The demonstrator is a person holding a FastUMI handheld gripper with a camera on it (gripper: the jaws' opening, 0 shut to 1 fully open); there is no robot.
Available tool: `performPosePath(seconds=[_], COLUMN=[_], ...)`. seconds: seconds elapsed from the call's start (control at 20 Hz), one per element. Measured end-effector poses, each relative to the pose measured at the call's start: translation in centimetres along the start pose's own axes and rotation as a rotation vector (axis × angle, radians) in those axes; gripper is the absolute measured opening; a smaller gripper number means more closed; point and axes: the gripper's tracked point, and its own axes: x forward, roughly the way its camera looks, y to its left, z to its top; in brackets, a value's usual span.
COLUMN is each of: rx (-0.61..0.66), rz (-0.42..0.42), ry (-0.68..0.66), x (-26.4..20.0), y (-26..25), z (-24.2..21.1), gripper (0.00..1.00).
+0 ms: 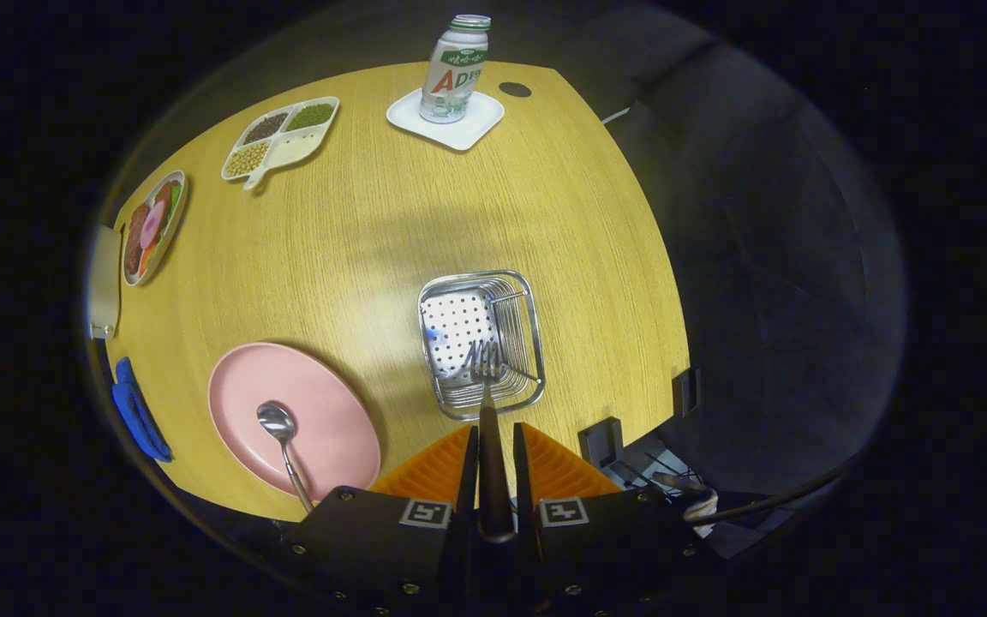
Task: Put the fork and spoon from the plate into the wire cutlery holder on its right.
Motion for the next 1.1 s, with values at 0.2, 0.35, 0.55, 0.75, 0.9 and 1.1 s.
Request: performPosePath(seconds=[0.2,0.35,0.55,0.75,0.9,1.1], rx=[0.018,0.019,0.021,0.017,-0.010,-0.059], rz=[0.005,0.000,-0.003,0.020,0.031,0.040], ry=[-0.036,-0.062,-0.097,-0.135,-0.145,-0.155], x=[-1.4,-2.4,-3.7,-4.8,-5.3,-5.9], y=[0.4,0.7,1.4,3.5,5.4,8.0], z=[0.4,0.5,0.5,0.2,-0.4,-1.3], gripper=[0.23,0.23,0.23,0.23,0.23,0.23])
